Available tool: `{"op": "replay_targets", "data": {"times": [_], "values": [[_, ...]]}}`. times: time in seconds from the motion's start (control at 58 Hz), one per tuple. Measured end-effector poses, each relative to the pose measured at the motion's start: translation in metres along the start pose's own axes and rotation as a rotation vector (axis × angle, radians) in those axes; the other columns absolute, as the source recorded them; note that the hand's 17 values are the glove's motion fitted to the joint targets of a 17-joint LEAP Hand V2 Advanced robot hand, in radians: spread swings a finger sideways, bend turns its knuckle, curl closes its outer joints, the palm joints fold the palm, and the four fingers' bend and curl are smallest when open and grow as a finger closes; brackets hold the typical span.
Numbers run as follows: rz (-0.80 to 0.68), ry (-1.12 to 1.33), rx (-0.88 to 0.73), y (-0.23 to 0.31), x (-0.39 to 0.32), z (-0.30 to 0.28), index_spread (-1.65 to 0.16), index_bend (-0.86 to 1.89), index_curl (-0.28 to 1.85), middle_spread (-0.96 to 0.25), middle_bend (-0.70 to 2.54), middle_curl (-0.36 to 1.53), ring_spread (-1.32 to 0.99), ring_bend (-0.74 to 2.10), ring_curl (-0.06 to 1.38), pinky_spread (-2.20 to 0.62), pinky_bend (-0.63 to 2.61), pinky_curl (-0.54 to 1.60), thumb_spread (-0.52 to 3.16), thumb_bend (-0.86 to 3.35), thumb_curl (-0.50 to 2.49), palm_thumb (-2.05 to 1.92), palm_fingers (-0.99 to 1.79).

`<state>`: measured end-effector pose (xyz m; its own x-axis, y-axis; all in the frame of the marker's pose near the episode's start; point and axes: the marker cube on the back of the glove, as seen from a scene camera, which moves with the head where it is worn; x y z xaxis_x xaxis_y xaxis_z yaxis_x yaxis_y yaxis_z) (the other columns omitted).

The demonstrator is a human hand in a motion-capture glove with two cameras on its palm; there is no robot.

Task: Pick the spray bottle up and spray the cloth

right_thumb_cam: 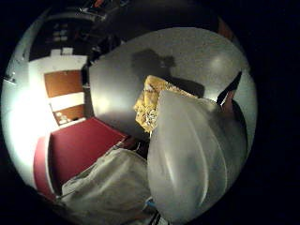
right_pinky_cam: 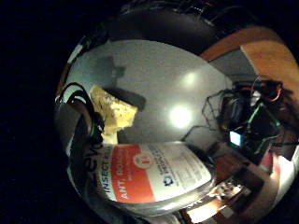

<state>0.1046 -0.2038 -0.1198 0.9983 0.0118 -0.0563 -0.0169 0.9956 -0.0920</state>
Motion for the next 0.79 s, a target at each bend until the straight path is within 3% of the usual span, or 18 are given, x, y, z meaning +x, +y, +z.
{"op": "replay_targets", "data": {"times": [0.224,0.362,0.637,0.793], "values": [[-0.096,0.271,-0.155,0.014,-0.061,0.008,-0.1,0.47,0.55,-0.12,0.62,0.51,-0.17,0.6,0.47,-0.21,0.32,0.39,-0.01,-0.03,0.73,0.99,1.37],[-0.065,0.323,-0.208,0.015,-0.088,0.036,-0.1,0.47,0.55,-0.12,0.62,0.51,-0.17,0.6,0.47,-0.21,0.32,0.39,-0.02,-0.03,0.73,0.99,1.37],[-0.073,0.296,-0.252,0.018,-0.106,0.074,-0.1,0.47,0.55,-0.12,0.62,0.51,-0.17,0.59,0.47,-0.21,0.32,0.39,-0.03,-0.03,0.73,0.99,1.37],[-0.1,0.206,-0.197,0.023,-0.115,0.058,-0.1,0.47,0.55,-0.12,0.62,0.51,-0.17,0.59,0.47,-0.21,0.32,0.39,-0.03,-0.03,0.74,0.99,1.37]]}}
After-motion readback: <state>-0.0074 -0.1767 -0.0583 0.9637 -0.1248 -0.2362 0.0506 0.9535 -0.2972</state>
